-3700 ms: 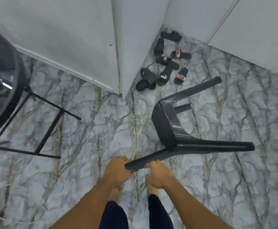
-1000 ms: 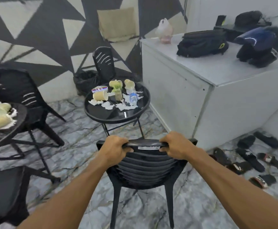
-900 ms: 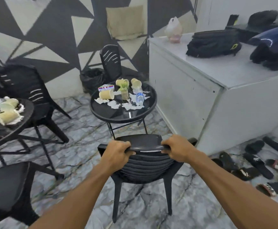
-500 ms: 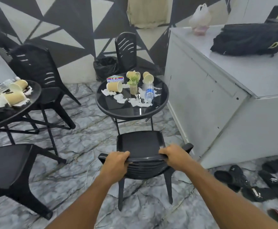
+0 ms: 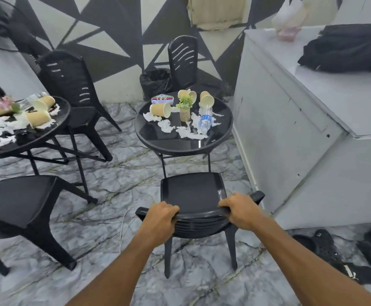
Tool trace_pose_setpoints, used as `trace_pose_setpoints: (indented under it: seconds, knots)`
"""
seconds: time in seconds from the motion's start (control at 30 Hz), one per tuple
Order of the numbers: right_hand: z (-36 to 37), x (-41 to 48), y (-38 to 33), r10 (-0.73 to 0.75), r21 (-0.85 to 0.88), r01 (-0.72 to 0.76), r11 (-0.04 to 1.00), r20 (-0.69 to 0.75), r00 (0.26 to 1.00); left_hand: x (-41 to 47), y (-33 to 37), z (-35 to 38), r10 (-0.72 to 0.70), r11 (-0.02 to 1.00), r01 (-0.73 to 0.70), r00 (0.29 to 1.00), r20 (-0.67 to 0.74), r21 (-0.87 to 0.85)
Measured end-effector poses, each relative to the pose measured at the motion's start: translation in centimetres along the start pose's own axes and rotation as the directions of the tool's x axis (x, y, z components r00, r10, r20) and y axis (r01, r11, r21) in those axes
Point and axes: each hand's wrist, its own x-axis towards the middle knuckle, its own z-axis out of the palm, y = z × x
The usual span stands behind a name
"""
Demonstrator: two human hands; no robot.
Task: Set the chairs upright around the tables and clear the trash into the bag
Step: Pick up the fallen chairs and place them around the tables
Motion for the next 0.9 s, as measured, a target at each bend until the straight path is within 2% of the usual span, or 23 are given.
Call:
trace_pose_setpoints:
  seconds: [0.23, 0.37, 0.5, 0.63, 0.77, 0.9]
  knots:
    - [1.6, -1.4, -1.4, 0.042, -0.021, -0.043, 0.999, -0.046, 0.998, -0.2, -1.0, -0.8, 0.045, 0.997, -0.049, 0.997, 0.062, 0.063]
    - [1.3, -2.0, -2.6, 0.102, 0.015, -0.102, 0.995, 0.043, 0.994, -1.5, -0.4, -0.4, -0.007, 0.998, 0.003, 0.999, 0.053, 0.064]
    - [-0.1, -1.9, -5.1, 0.096, -0.008, -0.096, 0.995, 0.151, 0.984, -1.6, 0.6, -1.6, -0.081, 0.996, 0.084, 0.987, 0.142, -0.016]
    - [-2.1, -1.1, -9.2, 0.027, 0.145, -0.057, 0.988, 0.2, 0.979, -2.9, 0.3, -4.8, -0.031, 0.996, 0.047, 0.977, 0.209, -0.07]
    - [-3.8, 2.3, -15.4, 0.006, 0.191, -0.028, 0.981, 0.113, 0.994, -4.9, -3.7, -9.9, -0.072, 0.996, 0.059, 0.966, 0.249, 0.06]
    - [-4.6, 6.9, -22.3, -0.016, 0.173, -0.005, 0.985, 0.12, 0.993, -7.3, -10.4, -14.3, -0.247, 0.963, 0.209, 0.939, 0.241, 0.172]
